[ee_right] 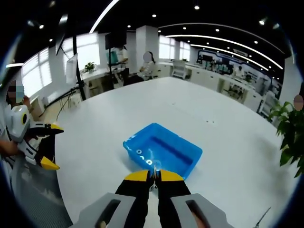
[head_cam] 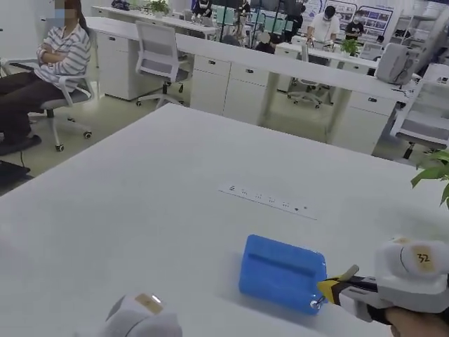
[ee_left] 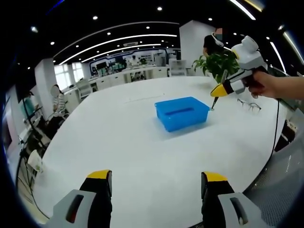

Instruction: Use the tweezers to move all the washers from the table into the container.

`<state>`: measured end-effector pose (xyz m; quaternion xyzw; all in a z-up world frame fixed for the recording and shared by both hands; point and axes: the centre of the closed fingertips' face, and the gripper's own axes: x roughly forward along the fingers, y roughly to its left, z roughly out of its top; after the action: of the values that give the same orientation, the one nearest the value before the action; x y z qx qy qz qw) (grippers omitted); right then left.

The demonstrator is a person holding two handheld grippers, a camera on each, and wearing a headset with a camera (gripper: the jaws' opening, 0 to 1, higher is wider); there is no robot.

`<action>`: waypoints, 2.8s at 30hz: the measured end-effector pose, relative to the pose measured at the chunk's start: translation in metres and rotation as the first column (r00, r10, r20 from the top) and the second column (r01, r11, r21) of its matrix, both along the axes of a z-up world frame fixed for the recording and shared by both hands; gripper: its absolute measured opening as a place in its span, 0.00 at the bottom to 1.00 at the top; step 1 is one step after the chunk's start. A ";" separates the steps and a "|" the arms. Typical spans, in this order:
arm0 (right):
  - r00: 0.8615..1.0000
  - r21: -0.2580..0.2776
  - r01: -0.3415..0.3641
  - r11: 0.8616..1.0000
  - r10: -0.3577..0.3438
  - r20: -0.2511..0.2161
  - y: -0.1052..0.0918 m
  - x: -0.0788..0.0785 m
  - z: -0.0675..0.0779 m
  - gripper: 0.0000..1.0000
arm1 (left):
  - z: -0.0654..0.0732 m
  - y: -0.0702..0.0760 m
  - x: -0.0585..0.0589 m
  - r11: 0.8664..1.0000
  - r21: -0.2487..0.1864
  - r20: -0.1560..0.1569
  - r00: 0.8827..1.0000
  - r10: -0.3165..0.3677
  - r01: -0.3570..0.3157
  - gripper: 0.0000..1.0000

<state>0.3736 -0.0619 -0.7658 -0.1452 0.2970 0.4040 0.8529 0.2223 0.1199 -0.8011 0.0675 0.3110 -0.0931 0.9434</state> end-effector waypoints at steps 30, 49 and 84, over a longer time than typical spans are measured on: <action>0.997 -0.035 0.055 0.998 -0.057 -0.056 0.008 0.056 -0.052 0.02 | -0.015 0.007 -0.003 0.999 0.041 -0.061 0.998 0.021 -0.018 0.78; 0.998 -0.090 0.021 0.996 -0.026 -0.053 0.013 0.062 -0.073 0.03 | -0.018 0.000 -0.006 0.998 0.056 -0.076 0.997 -0.014 0.018 0.71; 0.983 0.274 -0.097 0.957 0.135 -0.123 0.046 -0.100 0.039 0.04 | 0.144 -0.095 0.036 0.889 -0.293 0.256 0.924 -0.283 0.353 0.67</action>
<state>0.2732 -0.0157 -0.7263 -0.0174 0.2903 0.4990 0.8163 0.2585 0.0247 -0.6572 -0.0337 0.1758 -0.2908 0.9399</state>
